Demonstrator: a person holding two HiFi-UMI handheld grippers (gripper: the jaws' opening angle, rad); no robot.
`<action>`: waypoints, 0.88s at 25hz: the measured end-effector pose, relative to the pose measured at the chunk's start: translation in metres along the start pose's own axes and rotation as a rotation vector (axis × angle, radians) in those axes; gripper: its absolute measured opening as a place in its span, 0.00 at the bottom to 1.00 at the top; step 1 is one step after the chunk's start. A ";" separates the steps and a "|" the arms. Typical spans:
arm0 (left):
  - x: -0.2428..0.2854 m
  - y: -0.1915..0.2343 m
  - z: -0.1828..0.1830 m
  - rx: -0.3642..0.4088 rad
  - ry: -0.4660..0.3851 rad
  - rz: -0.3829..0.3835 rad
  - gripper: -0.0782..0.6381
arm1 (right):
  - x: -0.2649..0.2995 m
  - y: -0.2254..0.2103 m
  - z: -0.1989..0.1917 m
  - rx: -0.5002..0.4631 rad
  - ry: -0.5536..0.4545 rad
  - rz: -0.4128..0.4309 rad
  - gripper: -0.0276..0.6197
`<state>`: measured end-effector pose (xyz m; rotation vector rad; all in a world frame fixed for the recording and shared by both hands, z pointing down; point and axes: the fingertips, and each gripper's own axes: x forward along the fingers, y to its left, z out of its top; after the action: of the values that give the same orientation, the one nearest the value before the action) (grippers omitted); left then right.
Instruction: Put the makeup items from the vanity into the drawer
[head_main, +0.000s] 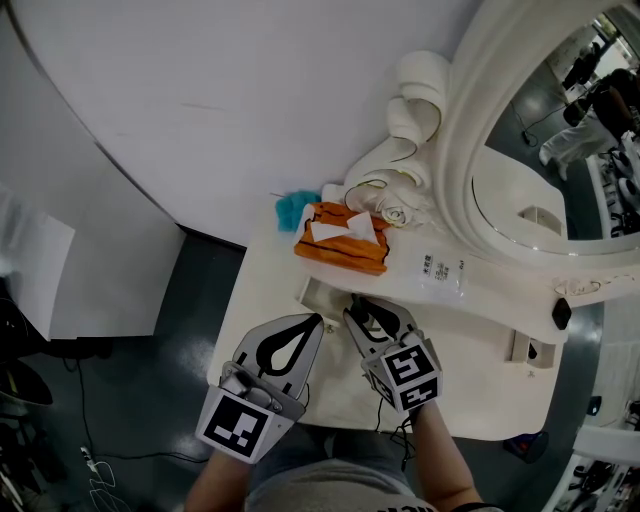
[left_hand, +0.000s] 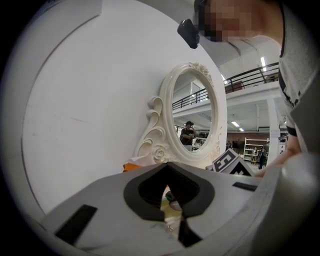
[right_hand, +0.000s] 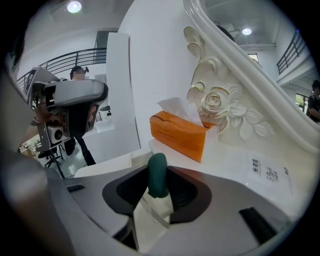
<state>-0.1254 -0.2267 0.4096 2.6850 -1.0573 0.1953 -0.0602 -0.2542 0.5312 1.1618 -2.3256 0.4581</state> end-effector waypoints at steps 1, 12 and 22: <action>0.000 0.000 0.000 0.000 0.000 0.000 0.13 | 0.000 0.001 -0.001 0.002 0.002 0.003 0.28; -0.001 -0.003 0.000 0.000 -0.003 -0.007 0.13 | -0.003 0.004 0.003 0.006 -0.008 0.018 0.34; -0.002 -0.005 0.002 -0.002 -0.005 -0.008 0.13 | -0.008 0.006 0.008 0.011 -0.030 0.027 0.34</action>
<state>-0.1234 -0.2222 0.4059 2.6886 -1.0474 0.1861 -0.0635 -0.2492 0.5196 1.1510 -2.3697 0.4667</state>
